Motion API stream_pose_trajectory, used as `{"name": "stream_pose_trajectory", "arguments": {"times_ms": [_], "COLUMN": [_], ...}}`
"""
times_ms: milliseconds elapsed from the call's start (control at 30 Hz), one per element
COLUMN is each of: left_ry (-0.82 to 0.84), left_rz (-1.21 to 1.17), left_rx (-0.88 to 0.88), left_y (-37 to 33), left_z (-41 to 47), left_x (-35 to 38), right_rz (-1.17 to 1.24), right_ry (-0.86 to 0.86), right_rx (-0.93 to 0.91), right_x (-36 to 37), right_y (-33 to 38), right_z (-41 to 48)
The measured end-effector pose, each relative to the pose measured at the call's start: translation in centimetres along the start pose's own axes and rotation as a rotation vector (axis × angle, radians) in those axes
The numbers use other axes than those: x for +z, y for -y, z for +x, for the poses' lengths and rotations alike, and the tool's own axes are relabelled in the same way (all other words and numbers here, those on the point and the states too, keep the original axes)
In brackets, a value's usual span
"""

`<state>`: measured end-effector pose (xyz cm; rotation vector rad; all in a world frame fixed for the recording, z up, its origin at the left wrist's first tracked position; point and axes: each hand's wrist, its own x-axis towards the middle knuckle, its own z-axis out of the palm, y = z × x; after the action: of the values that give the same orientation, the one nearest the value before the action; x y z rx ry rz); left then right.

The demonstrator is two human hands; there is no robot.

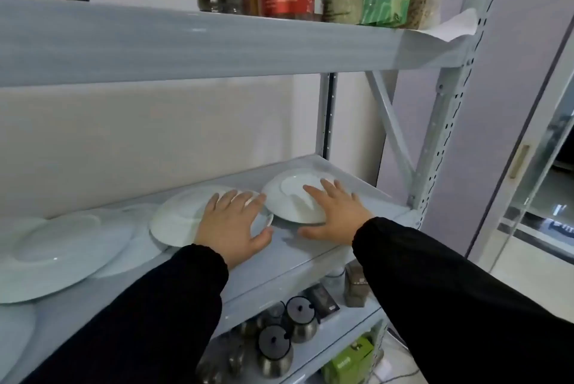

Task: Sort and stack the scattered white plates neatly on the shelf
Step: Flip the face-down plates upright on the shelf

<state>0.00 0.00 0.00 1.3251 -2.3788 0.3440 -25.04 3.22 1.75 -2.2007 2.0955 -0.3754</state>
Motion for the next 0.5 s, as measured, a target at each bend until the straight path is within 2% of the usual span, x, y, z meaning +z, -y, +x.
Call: {"name": "stream_pose_trajectory", "arguments": {"times_ms": [100, 233, 500], "left_ry": [-0.062, -0.149, -0.168], "left_rz": [0.0, -0.004, 0.028], "left_rx": [-0.036, -0.038, 0.003], "left_y": [-0.8, -1.0, -0.9], "left_z": [0.8, 0.6, 0.5], "left_x": [-0.1, 0.4, 0.8], "right_rz": [0.0, 0.188, 0.232], "right_ry": [-0.017, -0.051, -0.249], "right_rx": [-0.037, -0.04, -0.147], "right_x": [0.8, 3.0, 4.9], "right_y": [-2.0, -4.0, -5.2], "right_z": [0.7, 1.5, 2.5]}}
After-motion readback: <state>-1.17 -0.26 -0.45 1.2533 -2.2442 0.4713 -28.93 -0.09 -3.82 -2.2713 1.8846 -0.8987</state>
